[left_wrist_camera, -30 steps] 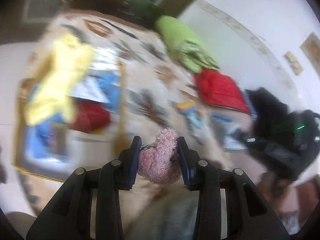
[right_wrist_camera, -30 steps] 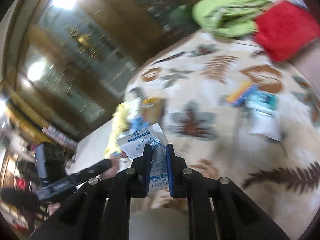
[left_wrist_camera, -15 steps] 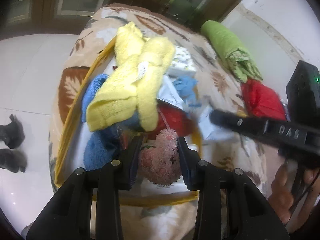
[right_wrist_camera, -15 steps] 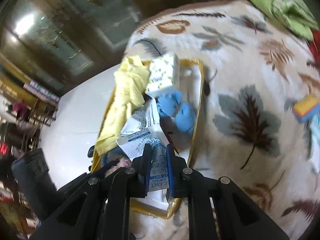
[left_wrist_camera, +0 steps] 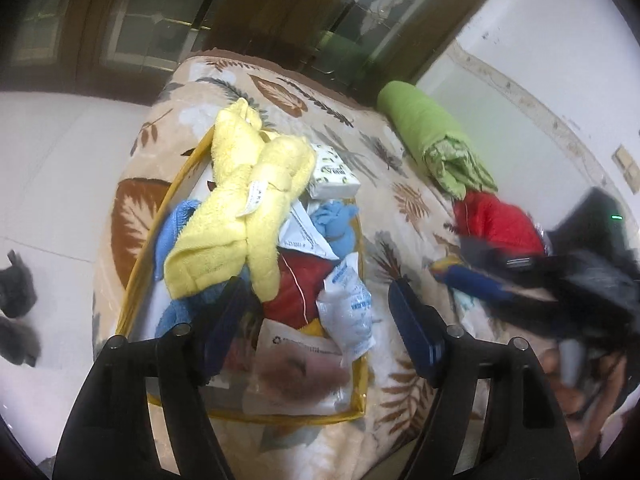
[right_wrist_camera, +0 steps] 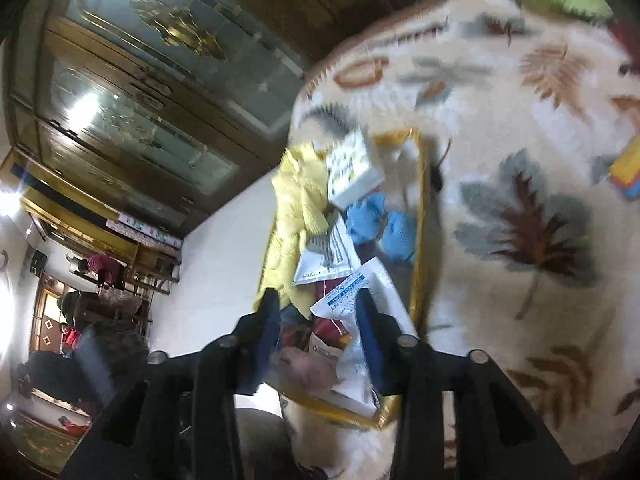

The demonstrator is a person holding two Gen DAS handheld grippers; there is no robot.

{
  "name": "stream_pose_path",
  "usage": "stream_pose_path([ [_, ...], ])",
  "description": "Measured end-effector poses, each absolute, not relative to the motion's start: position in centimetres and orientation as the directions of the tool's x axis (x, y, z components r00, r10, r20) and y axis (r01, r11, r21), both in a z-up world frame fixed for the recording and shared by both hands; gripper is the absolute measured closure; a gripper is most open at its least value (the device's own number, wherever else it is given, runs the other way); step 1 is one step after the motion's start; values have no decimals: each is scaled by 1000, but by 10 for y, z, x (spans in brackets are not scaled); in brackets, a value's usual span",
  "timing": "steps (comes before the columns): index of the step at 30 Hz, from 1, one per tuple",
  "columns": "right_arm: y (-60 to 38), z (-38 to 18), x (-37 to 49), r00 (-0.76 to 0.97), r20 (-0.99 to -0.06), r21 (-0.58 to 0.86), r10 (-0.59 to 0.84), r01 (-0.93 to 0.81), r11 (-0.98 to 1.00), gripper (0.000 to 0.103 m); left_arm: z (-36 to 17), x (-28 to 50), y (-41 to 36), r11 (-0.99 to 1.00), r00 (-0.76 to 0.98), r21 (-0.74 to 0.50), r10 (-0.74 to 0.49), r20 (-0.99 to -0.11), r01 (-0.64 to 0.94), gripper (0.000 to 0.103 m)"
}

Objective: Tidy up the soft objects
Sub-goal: 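Grasp the yellow-blue sponge with the left tool while the right tool grasps the teal wipes packet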

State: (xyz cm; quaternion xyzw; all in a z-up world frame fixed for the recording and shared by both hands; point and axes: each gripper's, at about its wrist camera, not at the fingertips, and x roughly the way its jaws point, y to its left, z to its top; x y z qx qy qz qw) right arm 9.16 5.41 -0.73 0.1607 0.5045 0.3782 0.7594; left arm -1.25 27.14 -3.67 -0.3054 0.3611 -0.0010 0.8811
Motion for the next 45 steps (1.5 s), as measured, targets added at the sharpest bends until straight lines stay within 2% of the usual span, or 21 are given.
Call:
stream_pose_path([
  [1,36,-1,86,227,-621,639,750,-408,652,34,-33,-14,267,824,748,-527,-213,-629,-209,29],
  [2,24,2,85,248,-608,648,754,-394,652,32,-27,-16,263,835,761,-515,-205,-615,-191,29],
  [5,-45,-4,78,341,-592,663,730,-310,682,30,-16,-20,247,837,778,-532,-246,-578,-130,29],
  [8,-101,-29,82,387,-632,665,672,-176,726,30,-7,-10,222,825,741,-558,-320,-591,-89,29],
  [11,-149,-57,94,410,-705,630,579,-15,776,30,1,8,199,765,698,-644,-455,-553,-11,29],
  [13,-172,-62,104,444,-706,629,552,34,777,30,4,25,183,754,667,-656,-503,-551,27,29],
  [20,-189,-65,175,483,-763,527,430,80,846,30,-16,97,138,747,551,-657,-592,-588,101,29],
  [22,-192,-71,198,473,-802,460,364,102,882,30,-21,115,128,759,523,-639,-599,-607,128,29],
  [27,-181,-111,246,362,-876,387,318,135,912,30,-40,145,122,756,494,-641,-612,-618,134,29],
  [28,-175,-109,244,386,-874,362,294,115,925,31,-43,150,121,756,490,-643,-611,-622,125,29],
  [29,-170,-106,243,394,-876,338,278,90,937,32,-46,157,119,752,486,-648,-614,-622,121,29],
  [31,-161,-108,237,403,-889,267,216,74,961,58,-49,175,109,761,478,-639,-605,-637,112,29],
  [33,-152,-107,230,424,-888,218,178,47,975,61,-51,197,92,782,473,-613,-584,-660,111,29],
  [35,-158,-106,227,429,-883,232,189,52,971,73,-54,217,71,803,457,-581,-568,-685,129,29],
  [36,-164,-104,224,430,-878,258,211,55,964,84,-56,228,56,811,441,-563,-568,-694,160,29],
  [37,-171,-100,219,432,-869,292,241,54,955,89,-58,238,41,818,433,-542,-567,-701,193,29],
  [42,-193,-84,187,474,-835,355,279,77,931,93,-78,279,-4,859,439,-442,-512,-739,258,29],
  [45,-211,-77,161,507,-823,360,255,118,925,93,-104,291,-21,867,361,-402,-490,-794,294,29],
])
